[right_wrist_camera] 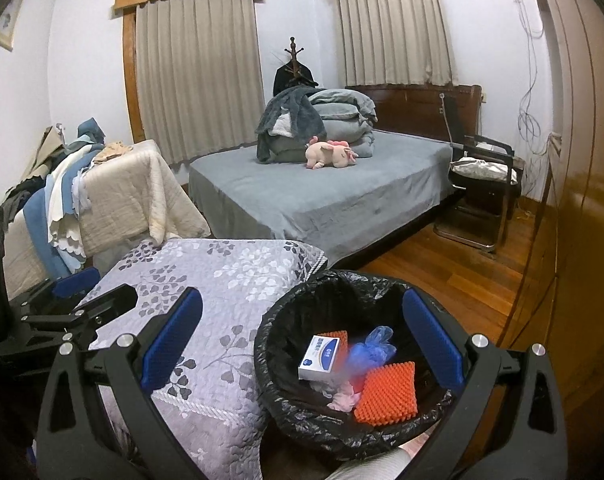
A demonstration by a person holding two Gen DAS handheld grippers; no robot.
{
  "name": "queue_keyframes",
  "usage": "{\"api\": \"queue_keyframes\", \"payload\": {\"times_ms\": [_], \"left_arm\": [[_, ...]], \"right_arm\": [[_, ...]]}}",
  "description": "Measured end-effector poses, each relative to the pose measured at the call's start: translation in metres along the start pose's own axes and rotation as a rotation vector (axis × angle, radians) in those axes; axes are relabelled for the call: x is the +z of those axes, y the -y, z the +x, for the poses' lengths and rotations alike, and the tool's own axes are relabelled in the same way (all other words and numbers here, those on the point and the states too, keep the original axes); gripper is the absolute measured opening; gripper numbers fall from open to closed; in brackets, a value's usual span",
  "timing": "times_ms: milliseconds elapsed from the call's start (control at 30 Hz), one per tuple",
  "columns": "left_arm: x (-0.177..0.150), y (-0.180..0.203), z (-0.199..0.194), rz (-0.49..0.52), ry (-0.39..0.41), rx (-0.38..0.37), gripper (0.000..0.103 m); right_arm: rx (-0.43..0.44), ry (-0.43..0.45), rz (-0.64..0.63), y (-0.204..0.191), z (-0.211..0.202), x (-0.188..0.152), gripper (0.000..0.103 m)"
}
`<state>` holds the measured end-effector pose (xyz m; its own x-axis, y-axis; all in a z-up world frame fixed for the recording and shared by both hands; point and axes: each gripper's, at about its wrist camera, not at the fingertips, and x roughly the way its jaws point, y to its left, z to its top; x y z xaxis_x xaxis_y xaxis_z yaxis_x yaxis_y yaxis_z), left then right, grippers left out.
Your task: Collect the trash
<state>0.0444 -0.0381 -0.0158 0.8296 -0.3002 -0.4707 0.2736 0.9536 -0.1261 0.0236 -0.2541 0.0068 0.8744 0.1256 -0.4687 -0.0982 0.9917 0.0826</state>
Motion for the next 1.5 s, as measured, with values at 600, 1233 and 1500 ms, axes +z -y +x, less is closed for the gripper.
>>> {"api": "queue_keyframes", "payload": {"times_ms": [600,1233,1500], "left_arm": [[-0.003,0.001,-0.023,0.009,0.019,0.015,0.097],[-0.001,0.0,-0.028,0.009,0.018,0.02,0.097],[-0.001,0.0,-0.028,0.009,0.017,0.02,0.097]], "right_arm": [[0.021,0.007,-0.005,-0.014,-0.007,-0.003,0.098],[0.019,0.003,0.004,-0.017,-0.004,-0.007,0.098],[0.02,0.001,0.004,-0.019,-0.003,-0.008,0.098]]}}
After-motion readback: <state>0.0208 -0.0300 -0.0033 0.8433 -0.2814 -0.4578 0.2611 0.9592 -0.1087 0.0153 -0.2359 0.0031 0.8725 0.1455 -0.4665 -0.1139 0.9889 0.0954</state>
